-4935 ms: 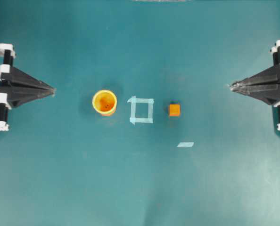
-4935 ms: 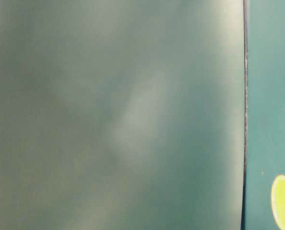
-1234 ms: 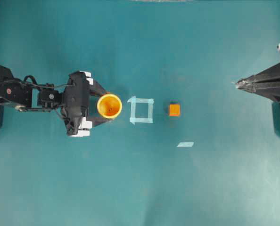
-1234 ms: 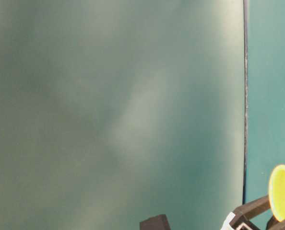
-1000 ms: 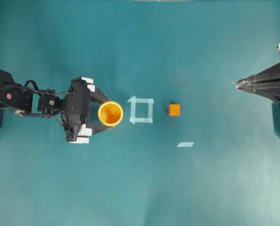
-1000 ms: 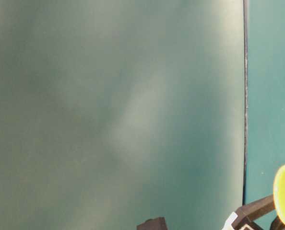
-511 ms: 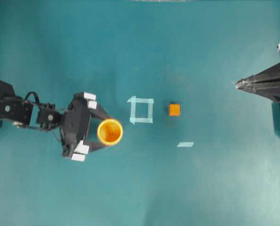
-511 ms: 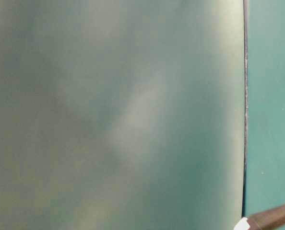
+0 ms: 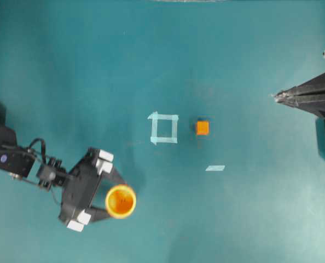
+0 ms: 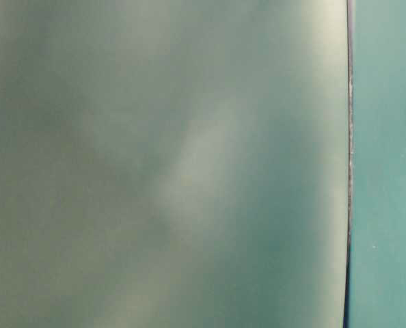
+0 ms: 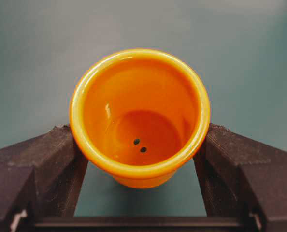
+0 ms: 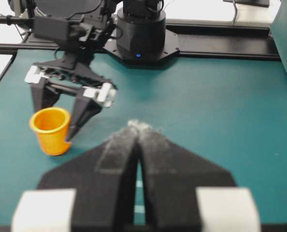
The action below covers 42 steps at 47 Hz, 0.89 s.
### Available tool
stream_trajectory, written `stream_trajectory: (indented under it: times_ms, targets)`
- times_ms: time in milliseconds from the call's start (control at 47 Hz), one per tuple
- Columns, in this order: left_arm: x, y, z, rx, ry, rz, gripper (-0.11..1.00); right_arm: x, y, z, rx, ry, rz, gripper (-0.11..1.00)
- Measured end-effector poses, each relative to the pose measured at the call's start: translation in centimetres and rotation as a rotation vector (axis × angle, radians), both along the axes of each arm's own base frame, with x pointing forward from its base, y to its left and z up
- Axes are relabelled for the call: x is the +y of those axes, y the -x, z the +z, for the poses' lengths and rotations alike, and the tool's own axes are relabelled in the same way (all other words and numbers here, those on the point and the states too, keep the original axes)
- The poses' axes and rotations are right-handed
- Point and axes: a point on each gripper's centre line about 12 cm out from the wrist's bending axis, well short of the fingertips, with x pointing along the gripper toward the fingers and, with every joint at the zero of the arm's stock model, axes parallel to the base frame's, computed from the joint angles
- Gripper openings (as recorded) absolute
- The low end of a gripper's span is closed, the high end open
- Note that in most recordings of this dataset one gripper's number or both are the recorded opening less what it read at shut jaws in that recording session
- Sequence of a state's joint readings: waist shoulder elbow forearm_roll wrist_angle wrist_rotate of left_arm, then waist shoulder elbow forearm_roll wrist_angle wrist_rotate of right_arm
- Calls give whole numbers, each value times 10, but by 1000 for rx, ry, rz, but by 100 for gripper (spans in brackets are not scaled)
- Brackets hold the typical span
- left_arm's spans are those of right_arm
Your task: Move the cup forward with left arm.
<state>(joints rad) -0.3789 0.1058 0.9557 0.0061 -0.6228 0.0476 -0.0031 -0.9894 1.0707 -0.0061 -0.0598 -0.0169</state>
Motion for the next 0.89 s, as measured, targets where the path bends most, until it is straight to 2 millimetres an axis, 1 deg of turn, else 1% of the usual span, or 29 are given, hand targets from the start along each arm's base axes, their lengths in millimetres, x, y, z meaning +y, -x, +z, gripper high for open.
stream_trajectory:
  times_ms: [170,489,574,893]
  targets:
    - [-23,11,-2,18,-9,-75,65,0,2,3,-12,0,0,0]
    - [-54,23,0,18,-9,-170,65,0,2,4,-17,0,0,0]
    - [-59,24,2,12,-6,-184,65,0,2,4,-17,0,0,0]
    - [-61,23,4,7,-4,-185,65,0,2,5,-20,-1,0,0]
